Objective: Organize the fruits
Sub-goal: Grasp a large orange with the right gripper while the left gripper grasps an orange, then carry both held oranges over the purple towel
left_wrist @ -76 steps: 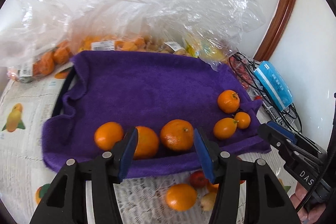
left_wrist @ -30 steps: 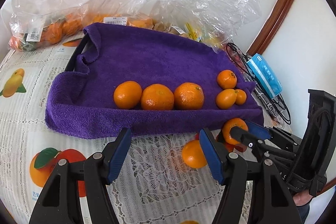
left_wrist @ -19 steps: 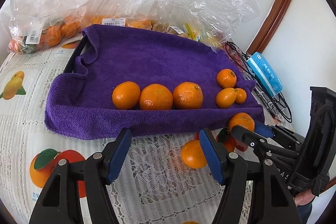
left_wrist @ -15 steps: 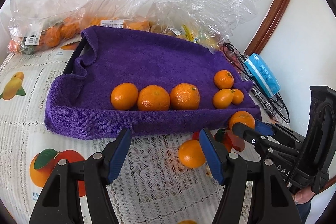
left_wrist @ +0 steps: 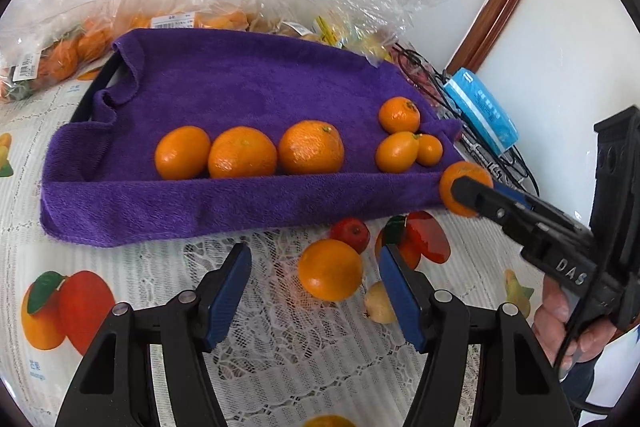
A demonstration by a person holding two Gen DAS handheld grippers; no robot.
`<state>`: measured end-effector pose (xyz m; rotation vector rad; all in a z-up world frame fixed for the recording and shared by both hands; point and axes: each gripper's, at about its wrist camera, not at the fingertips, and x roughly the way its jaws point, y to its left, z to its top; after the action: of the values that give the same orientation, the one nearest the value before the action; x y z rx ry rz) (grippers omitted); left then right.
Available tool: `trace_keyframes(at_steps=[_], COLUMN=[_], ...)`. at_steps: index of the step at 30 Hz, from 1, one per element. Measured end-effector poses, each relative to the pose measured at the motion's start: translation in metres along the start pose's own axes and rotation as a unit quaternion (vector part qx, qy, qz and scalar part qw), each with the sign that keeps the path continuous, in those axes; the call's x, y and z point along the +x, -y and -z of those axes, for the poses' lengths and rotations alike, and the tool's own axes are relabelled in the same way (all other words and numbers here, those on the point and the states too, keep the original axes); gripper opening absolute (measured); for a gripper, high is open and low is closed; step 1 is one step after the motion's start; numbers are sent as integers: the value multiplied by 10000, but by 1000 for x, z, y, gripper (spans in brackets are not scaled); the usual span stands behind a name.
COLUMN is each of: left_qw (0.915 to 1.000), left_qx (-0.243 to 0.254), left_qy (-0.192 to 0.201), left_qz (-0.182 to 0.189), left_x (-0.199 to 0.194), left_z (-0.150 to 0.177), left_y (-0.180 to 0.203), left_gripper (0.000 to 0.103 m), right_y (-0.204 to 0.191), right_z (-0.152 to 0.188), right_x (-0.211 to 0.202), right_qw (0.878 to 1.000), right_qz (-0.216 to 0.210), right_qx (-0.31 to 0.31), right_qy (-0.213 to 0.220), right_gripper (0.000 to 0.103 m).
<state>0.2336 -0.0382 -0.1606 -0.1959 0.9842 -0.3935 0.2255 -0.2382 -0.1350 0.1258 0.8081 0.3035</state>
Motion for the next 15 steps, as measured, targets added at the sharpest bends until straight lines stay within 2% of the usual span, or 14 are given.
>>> trace_keyframes(at_steps=[6,10,15], left_qw=[9999,9993,9992], left_qx=[87,294,322], left_qy=[-48,-67,2], left_qz=[-85,-237,-242], left_x=[8,11,7], left_z=[1,2,2], left_y=[7,13,13], left_gripper=[50,34,34], right_y=[4,2,-2], right_z=[-1,0,1], right_x=[-1,2,3], right_qw=[9999,9999,9999], right_qz=[-82,-62,-91], right_qx=[138,108,72], right_qy=[39,-15,-27], right_gripper=[42,42,42])
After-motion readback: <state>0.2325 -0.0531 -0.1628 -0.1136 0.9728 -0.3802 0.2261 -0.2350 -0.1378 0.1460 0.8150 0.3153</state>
